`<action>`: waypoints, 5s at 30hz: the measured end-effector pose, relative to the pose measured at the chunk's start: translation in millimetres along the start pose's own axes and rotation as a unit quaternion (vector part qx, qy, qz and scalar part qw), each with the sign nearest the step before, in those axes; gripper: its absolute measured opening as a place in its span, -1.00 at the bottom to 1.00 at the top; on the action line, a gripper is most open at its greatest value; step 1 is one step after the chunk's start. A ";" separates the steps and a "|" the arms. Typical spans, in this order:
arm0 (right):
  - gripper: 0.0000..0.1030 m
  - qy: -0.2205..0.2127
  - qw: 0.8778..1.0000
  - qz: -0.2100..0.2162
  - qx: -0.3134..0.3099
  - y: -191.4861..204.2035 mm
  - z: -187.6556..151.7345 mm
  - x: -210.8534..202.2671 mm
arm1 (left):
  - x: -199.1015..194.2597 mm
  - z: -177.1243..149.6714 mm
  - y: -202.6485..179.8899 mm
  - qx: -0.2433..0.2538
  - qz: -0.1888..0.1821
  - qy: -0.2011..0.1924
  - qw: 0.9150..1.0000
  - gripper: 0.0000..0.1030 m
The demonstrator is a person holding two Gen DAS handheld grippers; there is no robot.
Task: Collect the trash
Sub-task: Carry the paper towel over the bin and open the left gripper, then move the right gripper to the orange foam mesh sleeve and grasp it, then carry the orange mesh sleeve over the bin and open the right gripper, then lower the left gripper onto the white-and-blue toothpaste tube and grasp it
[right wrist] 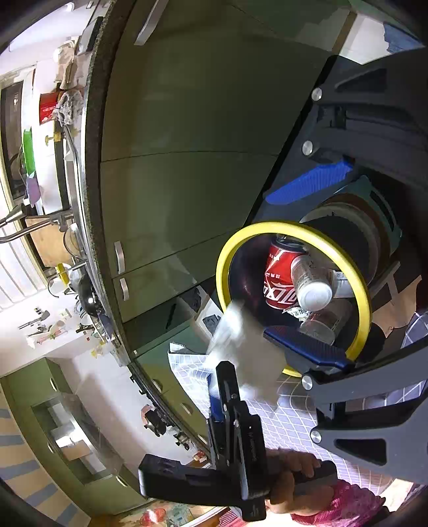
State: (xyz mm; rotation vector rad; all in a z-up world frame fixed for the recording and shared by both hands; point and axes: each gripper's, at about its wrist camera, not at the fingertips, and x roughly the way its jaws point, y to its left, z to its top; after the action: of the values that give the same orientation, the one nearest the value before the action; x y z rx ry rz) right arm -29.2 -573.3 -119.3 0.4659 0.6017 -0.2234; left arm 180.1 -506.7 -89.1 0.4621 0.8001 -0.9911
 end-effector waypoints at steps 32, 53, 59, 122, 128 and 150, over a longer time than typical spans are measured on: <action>0.43 0.135 0.951 0.156 -0.231 294.3 -6.4 107.4 | -250.2 -295.8 201.3 -0.260 0.237 -0.054 0.935 0.46; 0.43 0.194 0.914 0.139 -0.329 543.5 -51.5 237.9 | -301.6 -383.1 234.2 -0.321 0.260 -0.082 0.907 0.51; 0.43 0.205 0.916 0.113 -0.326 556.0 -59.7 257.7 | -304.2 -388.4 227.8 -0.321 0.251 -0.087 0.909 0.52; -0.68 0.147 0.980 -0.123 -0.058 93.5 5.3 76.1 | -285.3 -321.7 168.1 -0.249 0.220 -0.082 0.940 0.55; -0.56 0.157 0.972 -0.165 -0.063 79.6 1.8 88.3 | -281.4 -320.3 167.4 -0.244 0.215 -0.080 0.942 0.55; 0.36 0.058 0.986 -0.015 -0.157 196.7 5.5 34.3 | -285.6 -320.4 197.1 -0.243 0.199 -0.088 0.945 0.65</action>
State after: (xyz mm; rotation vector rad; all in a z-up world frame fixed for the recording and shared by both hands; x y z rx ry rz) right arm 66.7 -406.5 -65.7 0.1658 0.7444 -0.1276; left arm 142.8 -36.2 -72.9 0.0935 0.7217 -0.4274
